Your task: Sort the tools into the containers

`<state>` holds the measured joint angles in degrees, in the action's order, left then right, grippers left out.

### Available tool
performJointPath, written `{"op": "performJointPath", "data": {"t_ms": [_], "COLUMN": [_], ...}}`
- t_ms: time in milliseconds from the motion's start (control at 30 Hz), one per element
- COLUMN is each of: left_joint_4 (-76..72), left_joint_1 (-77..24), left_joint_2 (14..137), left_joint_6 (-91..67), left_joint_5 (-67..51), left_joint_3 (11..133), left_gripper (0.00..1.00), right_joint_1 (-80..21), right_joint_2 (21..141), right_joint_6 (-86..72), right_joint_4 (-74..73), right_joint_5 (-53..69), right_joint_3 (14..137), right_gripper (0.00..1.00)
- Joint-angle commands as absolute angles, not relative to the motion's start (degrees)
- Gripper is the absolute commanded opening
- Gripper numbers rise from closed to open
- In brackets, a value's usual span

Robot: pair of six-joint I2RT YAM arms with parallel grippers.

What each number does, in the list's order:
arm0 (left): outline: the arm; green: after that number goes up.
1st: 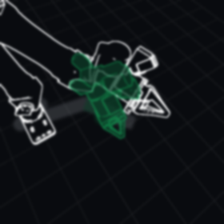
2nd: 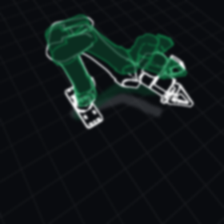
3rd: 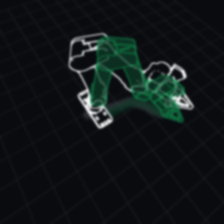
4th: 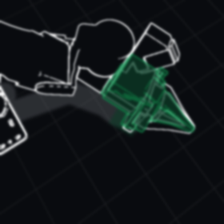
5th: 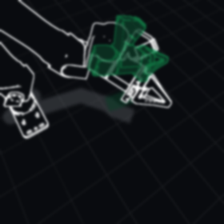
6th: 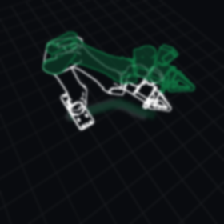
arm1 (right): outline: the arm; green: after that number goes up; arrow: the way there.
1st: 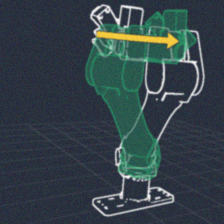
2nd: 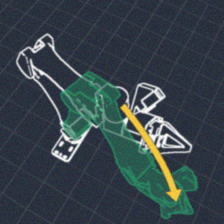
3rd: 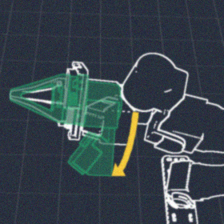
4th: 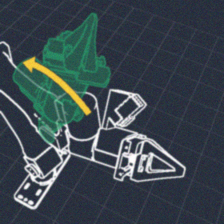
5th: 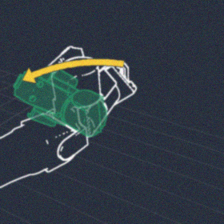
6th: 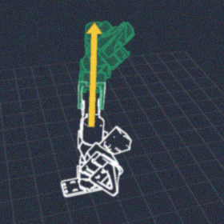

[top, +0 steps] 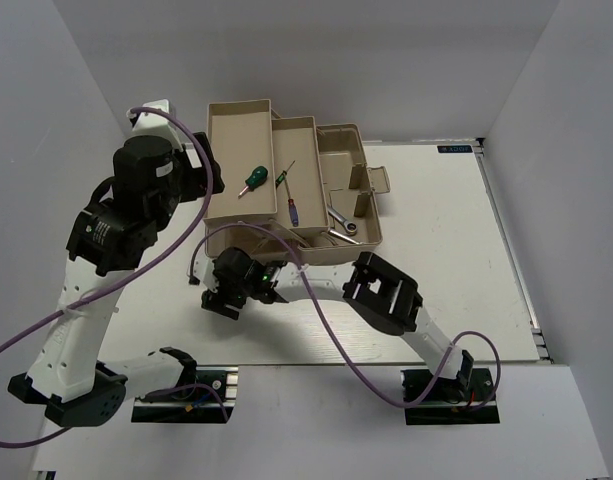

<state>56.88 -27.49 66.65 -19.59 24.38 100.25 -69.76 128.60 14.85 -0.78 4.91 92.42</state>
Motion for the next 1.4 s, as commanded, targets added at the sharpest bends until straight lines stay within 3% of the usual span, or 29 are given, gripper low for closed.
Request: {"op": "performJointPath", "data": {"t_ms": [0,233,300,433,467,567,667,700,733,800,867,1067,1200,1367], "left_joint_4": [58.0,58.5,59.2,59.2,59.2,57.7,56.9,57.6,58.2,58.2,55.6,55.3,55.3,56.0], "left_joint_1": [-27.3,-27.3,-27.3,-27.3,-27.3,-27.3,-27.3,-27.3,-27.3,-27.3,-27.3,-27.3,-27.3,-27.3], "left_joint_2": [65.7,65.7,65.7,65.0,63.5,61.4,58.1,57.5,56.0,54.2,51.9,52.6,52.6,50.0], "left_joint_6": [-20.0,-20.0,-20.0,-21.1,-21.1,-23.8,-28.2,-32.2,-34.3,-38.3,-39.2,-41.1,-44.5,-50.9], "left_joint_5": [25.2,23.6,23.6,23.6,23.6,25.3,30.3,34.5,36.8,41.9,44.0,45.3,42.3,37.4], "left_joint_3": [102.1,102.1,101.6,98.5,97.7,93.8,90.0,89.4,88.0,85.2,83.4,79.5,71.6,62.9], "left_gripper": [0.99,0.99,0.99,0.99,0.98,0.93,0.76,0.53,0.42,0.30,0.31,0.49,0.64,0.69], "right_joint_1": [-70.8,-71.1,-71.0,-70.7,-70.5,-70.0,-68.5,-68.1,-66.5,-64.3,-63.5,-59.7,-58.1,-54.8], "right_joint_2": [129.5,135.3,136.9,136.2,135.6,129.5,117.2,109.8,107.4,100.7,93.4,85.2,87.6,100.2], "right_joint_6": [12.6,12.6,12.6,13.4,14.4,16.1,17.7,19.8,20.6,23.8,23.3,20.0,20.1,23.0], "right_joint_4": [-2.0,-3.4,-3.6,-4.9,-4.7,-2.9,-4.3,-6.7,-8.0,-11.4,-9.9,-6.9,-3.4,-2.0], "right_joint_5": [6.0,4.0,4.0,4.7,5.0,7.9,16.8,20.3,23.2,35.6,37.5,28.9,19.5,12.8], "right_joint_3": [96.3,102.1,103.5,102.8,101.2,94.1,86.5,85.4,82.6,78.9,77.0,75.6,81.4,96.7], "right_gripper": [0.78,0.78,0.71,0.37,0.22,0.04,0.00,0.00,0.00,0.00,0.00,0.00,0.00,0.00]}}
